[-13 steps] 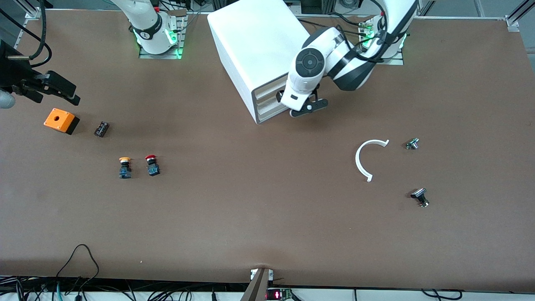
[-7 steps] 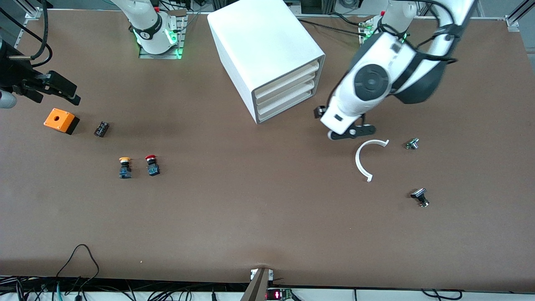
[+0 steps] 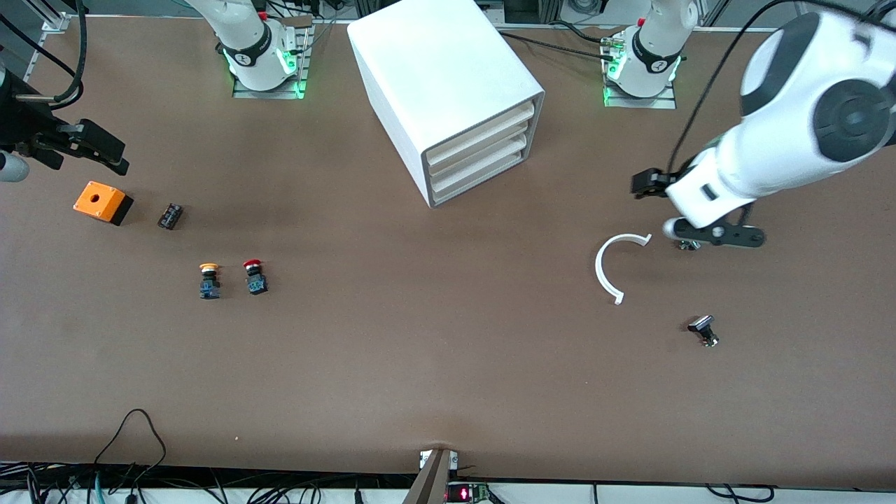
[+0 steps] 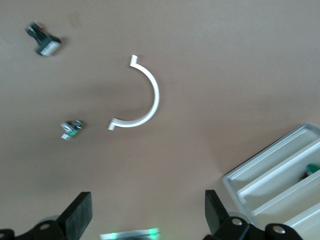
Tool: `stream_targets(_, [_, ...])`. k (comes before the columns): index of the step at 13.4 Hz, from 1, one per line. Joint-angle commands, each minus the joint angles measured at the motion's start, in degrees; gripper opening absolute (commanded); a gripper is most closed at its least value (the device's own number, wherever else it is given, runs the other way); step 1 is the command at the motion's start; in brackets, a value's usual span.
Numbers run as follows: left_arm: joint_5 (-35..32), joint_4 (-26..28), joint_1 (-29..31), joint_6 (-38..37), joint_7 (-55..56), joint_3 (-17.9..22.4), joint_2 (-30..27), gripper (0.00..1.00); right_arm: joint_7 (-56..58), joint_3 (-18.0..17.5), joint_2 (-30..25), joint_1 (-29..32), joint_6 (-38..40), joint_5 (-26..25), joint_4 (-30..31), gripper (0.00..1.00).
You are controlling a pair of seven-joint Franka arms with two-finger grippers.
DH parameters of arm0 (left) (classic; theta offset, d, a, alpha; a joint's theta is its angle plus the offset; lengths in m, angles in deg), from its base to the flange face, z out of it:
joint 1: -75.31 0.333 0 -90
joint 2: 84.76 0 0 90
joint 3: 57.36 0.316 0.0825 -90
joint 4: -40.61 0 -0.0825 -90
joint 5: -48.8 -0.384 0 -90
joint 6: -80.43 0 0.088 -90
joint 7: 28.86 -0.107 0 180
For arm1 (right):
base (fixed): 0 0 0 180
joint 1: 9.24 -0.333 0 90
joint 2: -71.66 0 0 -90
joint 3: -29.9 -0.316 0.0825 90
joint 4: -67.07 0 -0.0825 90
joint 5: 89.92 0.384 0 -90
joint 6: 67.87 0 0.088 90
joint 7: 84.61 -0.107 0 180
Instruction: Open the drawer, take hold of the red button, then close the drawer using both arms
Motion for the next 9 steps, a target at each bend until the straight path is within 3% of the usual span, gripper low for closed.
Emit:
stream_targets(1, [0.5, 4.4, -3.1, 0.5, -11.0, 8.6, -6.8, 0.99, -0.5, -0.6, 0.6, 0.1, 1.3, 0.4, -2.3, 1.0])
stream_targets(3, [0.8, 7.2, -9.0, 2.5, -14.0, 17.0, -9.7, 0.99, -0.4, -0.5, 1.0, 0.2, 1.2, 3.9, -2.4, 1.0])
stream_targets(6, [3.1, 21.4, -12.2, 17.4, -13.9, 23.8, -18.3, 0.99, 0.6, -0.4, 1.0, 0.3, 1.3, 4.0, -2.4, 1.0])
stream_targets(9, [5.1, 22.0, -16.8, 19.8, -10.8, 29.4, -18.4, 0.99, 0.8, -0.4, 1.0, 0.3, 1.3, 3.6, -2.4, 1.0])
